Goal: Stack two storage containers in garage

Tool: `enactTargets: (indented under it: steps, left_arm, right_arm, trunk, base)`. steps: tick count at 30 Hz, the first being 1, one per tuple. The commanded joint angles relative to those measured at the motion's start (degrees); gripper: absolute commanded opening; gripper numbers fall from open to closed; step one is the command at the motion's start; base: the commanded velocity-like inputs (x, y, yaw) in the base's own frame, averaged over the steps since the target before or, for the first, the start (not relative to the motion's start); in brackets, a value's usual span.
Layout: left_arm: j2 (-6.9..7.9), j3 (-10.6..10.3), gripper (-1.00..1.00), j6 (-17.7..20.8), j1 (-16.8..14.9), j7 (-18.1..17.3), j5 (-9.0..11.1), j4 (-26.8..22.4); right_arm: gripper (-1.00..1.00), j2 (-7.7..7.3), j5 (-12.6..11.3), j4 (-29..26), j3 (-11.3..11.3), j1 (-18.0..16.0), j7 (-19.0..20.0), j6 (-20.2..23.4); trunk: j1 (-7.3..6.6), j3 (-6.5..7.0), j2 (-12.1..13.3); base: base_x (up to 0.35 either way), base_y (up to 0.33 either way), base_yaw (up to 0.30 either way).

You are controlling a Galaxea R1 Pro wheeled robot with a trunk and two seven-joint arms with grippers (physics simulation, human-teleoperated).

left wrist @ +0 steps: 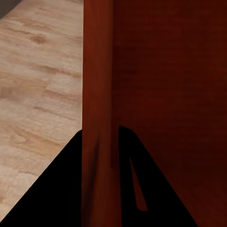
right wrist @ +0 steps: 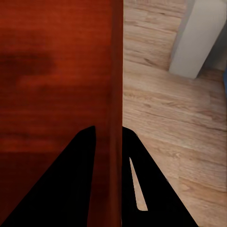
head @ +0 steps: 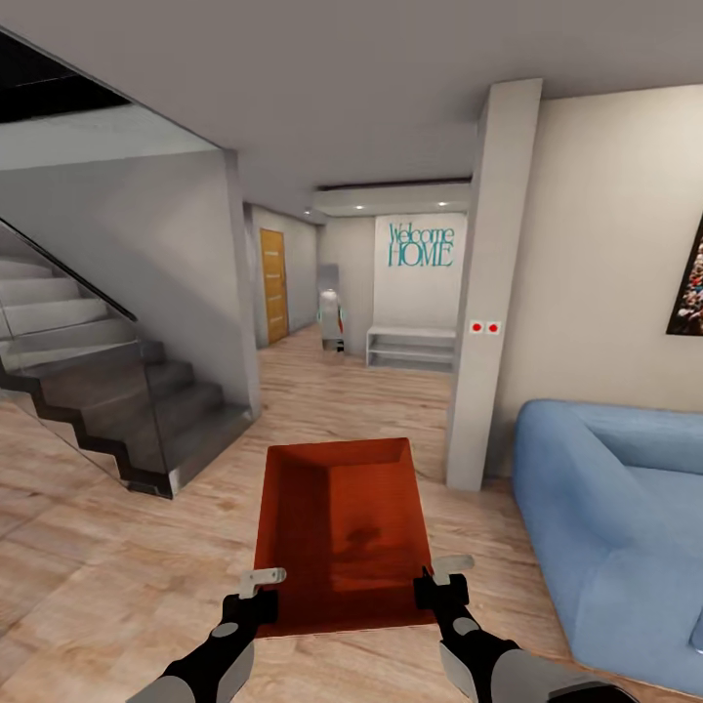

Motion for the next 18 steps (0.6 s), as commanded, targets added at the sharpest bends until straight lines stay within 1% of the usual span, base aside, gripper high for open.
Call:
enactTargets:
  steps: [1, 18]
  left_arm:
    - [1.03, -1.7, -1.00, -3.1, 0.0, 0.5, 0.1, -0.1]
    - [1.00, -1.7, -1.00, -3.1, 0.0, 0.5, 0.2, -0.1]
  right_arm:
    - [-1.00, 0.04, 1.4, 0.1, -2.6, -0.1, 0.0, 0.2]
    - [-1.00, 0.10, 1.3, 0.1, -2.7, -0.1, 0.0, 0.1]
  trunk:
    - [0.04, -0.09, -0.1]
    - [0.04, -0.09, -0.1]
  base:
    - [0.322, 0.000, 0.000]
    - [0.322, 0.000, 0.000]
